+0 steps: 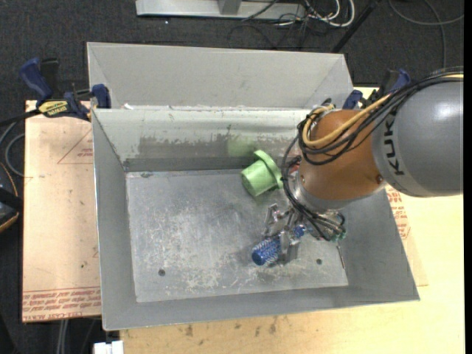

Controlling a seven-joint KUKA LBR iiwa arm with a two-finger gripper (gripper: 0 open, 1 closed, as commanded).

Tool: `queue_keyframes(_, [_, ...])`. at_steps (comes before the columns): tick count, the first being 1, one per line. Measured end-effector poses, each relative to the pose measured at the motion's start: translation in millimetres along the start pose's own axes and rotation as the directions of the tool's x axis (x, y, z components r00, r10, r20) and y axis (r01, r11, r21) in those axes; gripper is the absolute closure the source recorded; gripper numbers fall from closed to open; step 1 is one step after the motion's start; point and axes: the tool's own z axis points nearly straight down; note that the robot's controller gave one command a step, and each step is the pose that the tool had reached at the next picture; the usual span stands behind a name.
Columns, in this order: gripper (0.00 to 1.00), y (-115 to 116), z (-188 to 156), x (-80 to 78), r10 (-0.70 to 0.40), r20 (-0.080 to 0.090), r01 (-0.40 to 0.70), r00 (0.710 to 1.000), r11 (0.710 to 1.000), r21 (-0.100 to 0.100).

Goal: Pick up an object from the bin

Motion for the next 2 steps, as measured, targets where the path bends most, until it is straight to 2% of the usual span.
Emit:
queue_keyframes(1, [1.0,0.2,-60.7,-2.1,0.003,0.003,-0.003,1.0,1.0,0.002])
queue_keyframes(2, [1.0,0.8,-64.6,-2.7,0.006,-0.002,-0.006,1.0,1.0,0.0])
